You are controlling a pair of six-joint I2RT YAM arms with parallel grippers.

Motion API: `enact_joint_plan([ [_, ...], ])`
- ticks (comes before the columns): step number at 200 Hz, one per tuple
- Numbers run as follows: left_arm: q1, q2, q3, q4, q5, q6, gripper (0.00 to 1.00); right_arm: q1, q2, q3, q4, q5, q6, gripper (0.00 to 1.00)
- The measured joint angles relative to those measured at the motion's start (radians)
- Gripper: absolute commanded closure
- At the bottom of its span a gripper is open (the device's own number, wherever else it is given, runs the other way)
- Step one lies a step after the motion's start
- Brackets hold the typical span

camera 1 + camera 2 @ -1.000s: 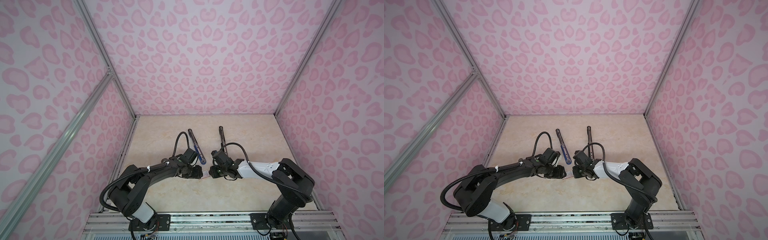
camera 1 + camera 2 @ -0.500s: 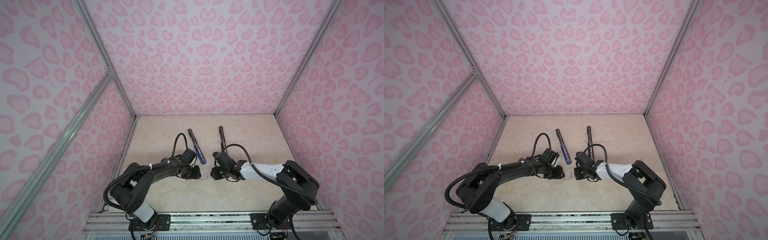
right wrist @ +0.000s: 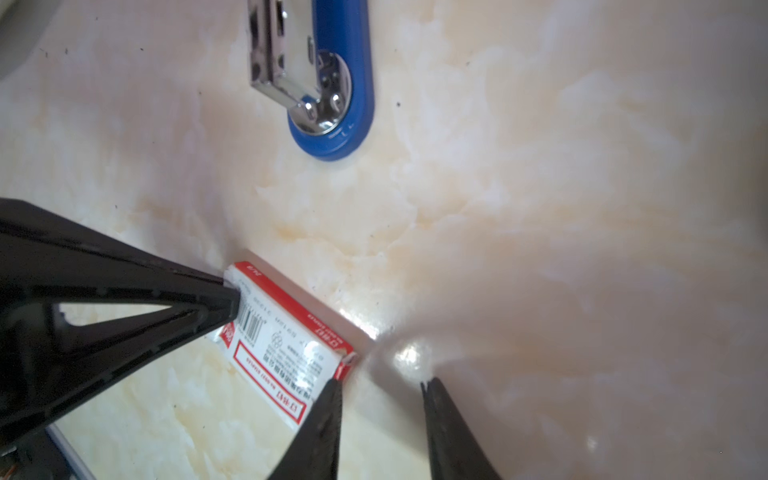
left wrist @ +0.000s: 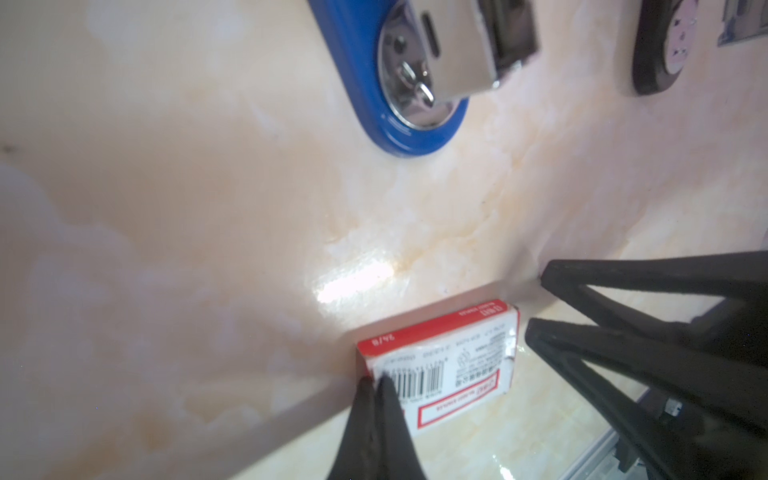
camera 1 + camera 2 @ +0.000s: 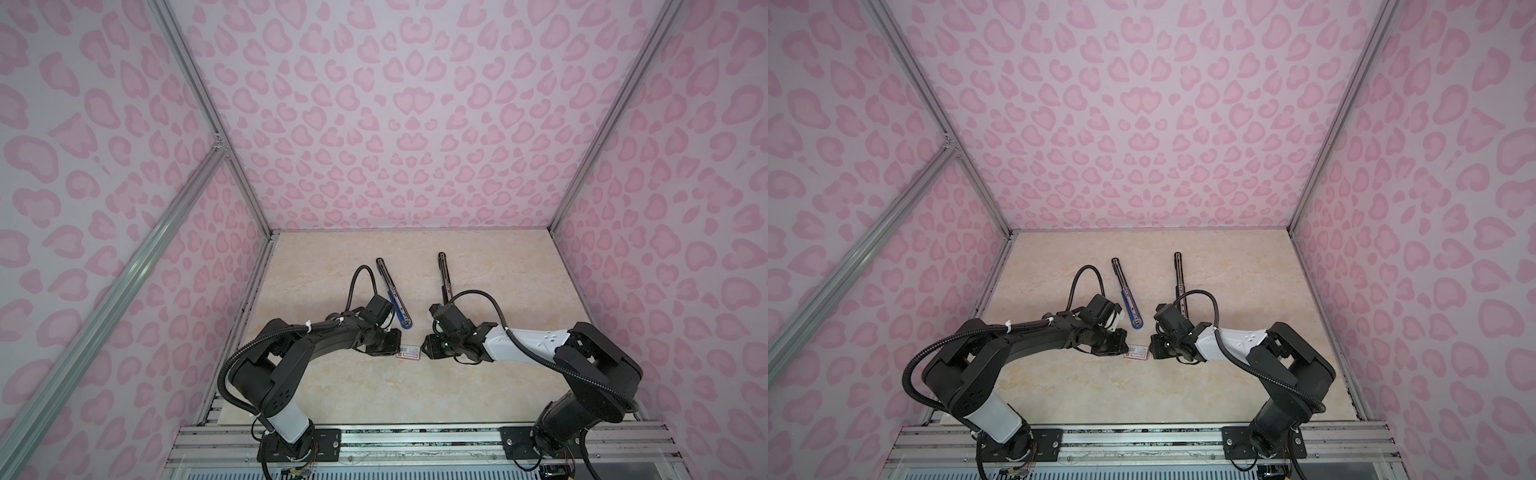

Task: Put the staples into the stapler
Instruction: 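Grip the staple box with the left gripper while the right grips its other end, then pull the staple box apart, right gripper sliding the inner tray out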

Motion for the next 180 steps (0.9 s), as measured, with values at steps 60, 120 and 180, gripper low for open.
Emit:
enact_joint_plan([
  [60, 0.001, -0.002, -0.001, 0.002, 0.0, 0.0, 0.97, 0.001, 0.013, -0.005, 0.039, -0.034, 0.024, 0.65],
  [120, 0.001, -0.006, -0.004, 0.003, -0.007, -0.001, 0.97, 0.01, 0.021, -0.003, 0.035, -0.031, 0.019, 0.78],
  [180, 0.001, -0.01, -0.007, 0.003, -0.01, -0.004, 0.97, 0.006, -0.019, -0.023, -0.022, 0.017, -0.002, 0.77],
])
